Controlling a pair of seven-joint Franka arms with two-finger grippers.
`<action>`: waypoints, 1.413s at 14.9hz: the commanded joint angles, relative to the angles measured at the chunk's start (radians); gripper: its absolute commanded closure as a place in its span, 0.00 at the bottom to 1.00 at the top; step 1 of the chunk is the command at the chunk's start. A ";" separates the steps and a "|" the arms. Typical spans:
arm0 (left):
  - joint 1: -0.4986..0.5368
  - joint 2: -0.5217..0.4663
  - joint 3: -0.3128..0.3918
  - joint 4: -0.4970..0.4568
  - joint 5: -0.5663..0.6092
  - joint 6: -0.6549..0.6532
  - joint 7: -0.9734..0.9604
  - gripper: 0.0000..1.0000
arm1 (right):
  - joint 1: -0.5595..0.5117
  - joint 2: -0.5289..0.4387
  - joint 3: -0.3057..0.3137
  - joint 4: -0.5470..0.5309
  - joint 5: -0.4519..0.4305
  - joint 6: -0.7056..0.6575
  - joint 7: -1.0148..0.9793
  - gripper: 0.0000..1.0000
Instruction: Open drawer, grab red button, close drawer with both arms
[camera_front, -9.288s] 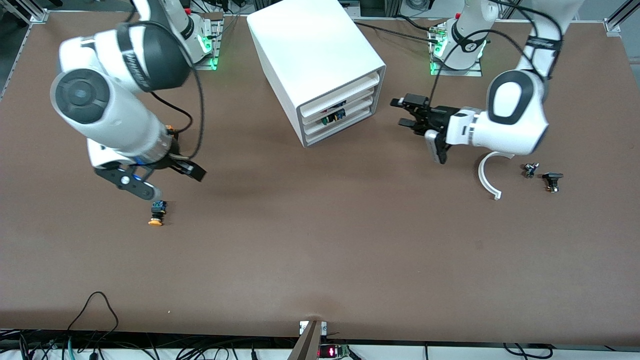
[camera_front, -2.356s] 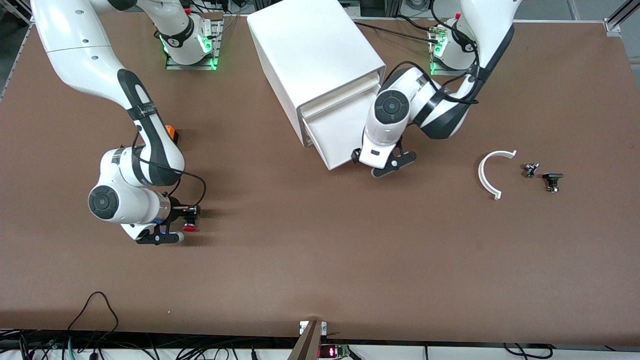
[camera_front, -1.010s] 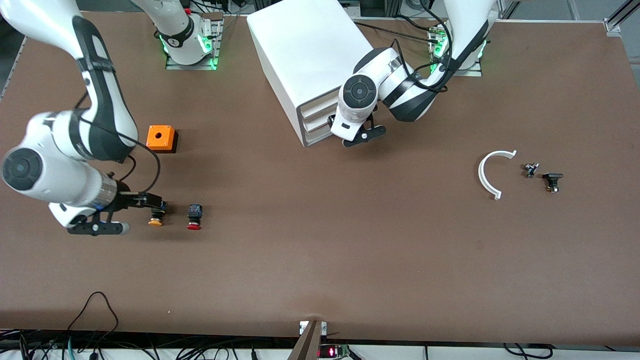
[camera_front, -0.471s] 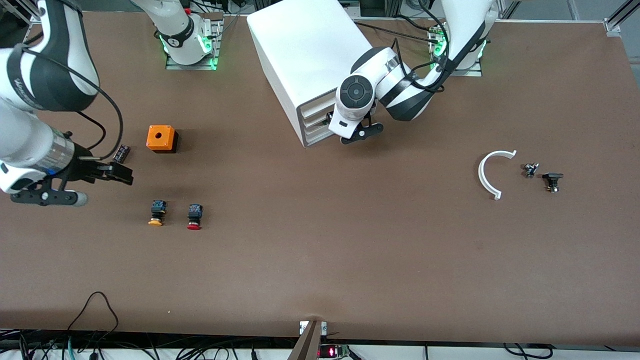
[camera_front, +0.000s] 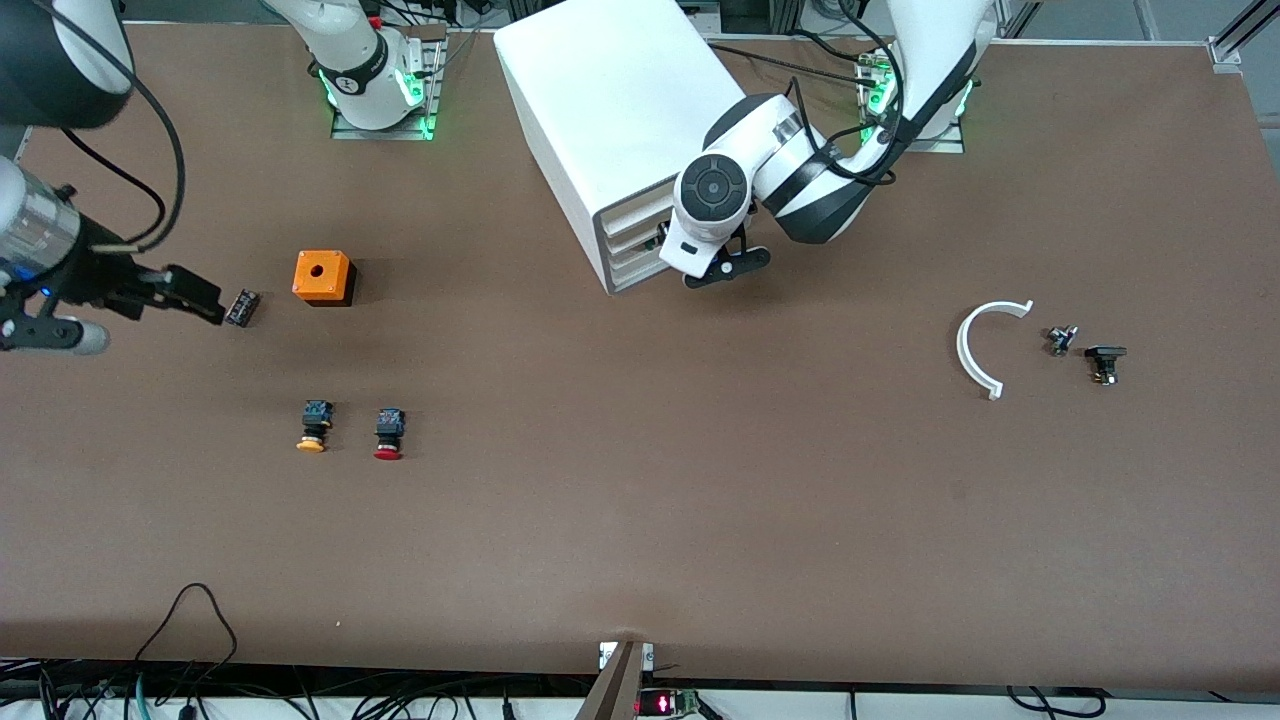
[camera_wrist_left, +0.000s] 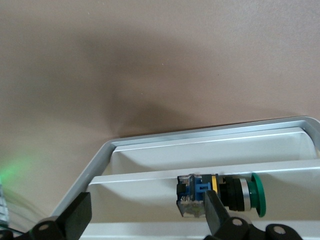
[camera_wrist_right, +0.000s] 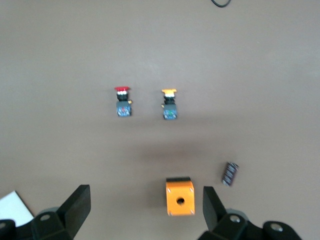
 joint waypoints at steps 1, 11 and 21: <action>0.059 -0.014 -0.010 0.077 -0.006 -0.099 0.095 0.00 | -0.012 0.005 0.025 0.089 -0.030 -0.093 0.046 0.01; 0.338 -0.144 0.009 0.303 0.091 -0.381 0.670 0.00 | 0.008 0.003 0.034 0.238 -0.060 -0.233 0.051 0.01; 0.154 -0.440 0.532 0.199 0.089 -0.259 1.175 0.00 | 0.014 -0.041 0.051 0.232 -0.024 -0.236 0.048 0.01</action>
